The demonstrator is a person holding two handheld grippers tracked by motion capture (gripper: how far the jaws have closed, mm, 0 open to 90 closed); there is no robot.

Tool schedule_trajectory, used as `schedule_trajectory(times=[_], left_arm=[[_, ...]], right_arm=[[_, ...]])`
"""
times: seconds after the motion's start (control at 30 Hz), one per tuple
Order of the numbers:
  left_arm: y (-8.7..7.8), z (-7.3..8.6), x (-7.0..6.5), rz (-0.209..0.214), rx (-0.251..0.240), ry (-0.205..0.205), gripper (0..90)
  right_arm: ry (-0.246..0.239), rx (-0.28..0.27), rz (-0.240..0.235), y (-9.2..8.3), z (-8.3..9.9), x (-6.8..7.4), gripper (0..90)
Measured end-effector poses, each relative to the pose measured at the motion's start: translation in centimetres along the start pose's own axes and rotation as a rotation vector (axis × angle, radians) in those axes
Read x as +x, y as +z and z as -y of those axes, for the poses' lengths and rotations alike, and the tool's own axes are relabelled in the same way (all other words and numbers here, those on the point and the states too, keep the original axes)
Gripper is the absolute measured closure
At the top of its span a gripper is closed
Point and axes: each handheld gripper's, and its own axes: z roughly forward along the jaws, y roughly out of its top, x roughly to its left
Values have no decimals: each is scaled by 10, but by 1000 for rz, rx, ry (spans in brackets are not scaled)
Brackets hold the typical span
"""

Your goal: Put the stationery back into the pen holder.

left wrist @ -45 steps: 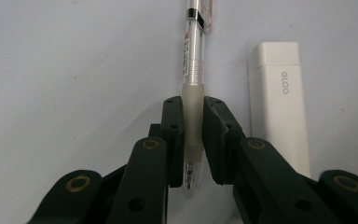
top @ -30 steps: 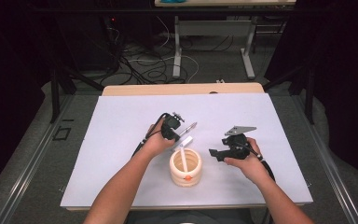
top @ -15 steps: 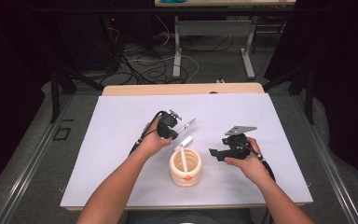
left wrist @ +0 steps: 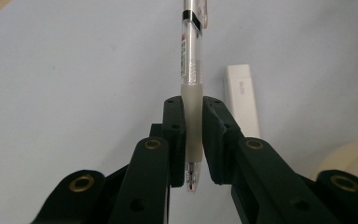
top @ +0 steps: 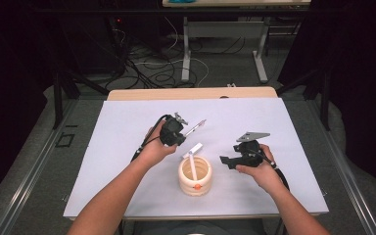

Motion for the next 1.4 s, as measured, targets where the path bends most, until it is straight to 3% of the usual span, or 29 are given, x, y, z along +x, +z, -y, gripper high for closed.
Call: schedule_trajectory(times=[0.33,0.57,1.0,1.17,1.4], left_arm=[[-29,3,-8,-44,-80,58,804],[-49,4,-15,-100,-108,152,804],[-69,1,-42,-290,-100,444,805],[-68,2,-51,-343,-135,501,805],[-70,2,-63,-409,-126,600,804]], right_arm=[[10,0,-1,-1,0,1,264],[6,0,2,0,0,1,264],[11,6,4,-1,-1,1,264],[11,1,5,-1,-1,0,264],[8,-1,5,-2,-1,0,264]])
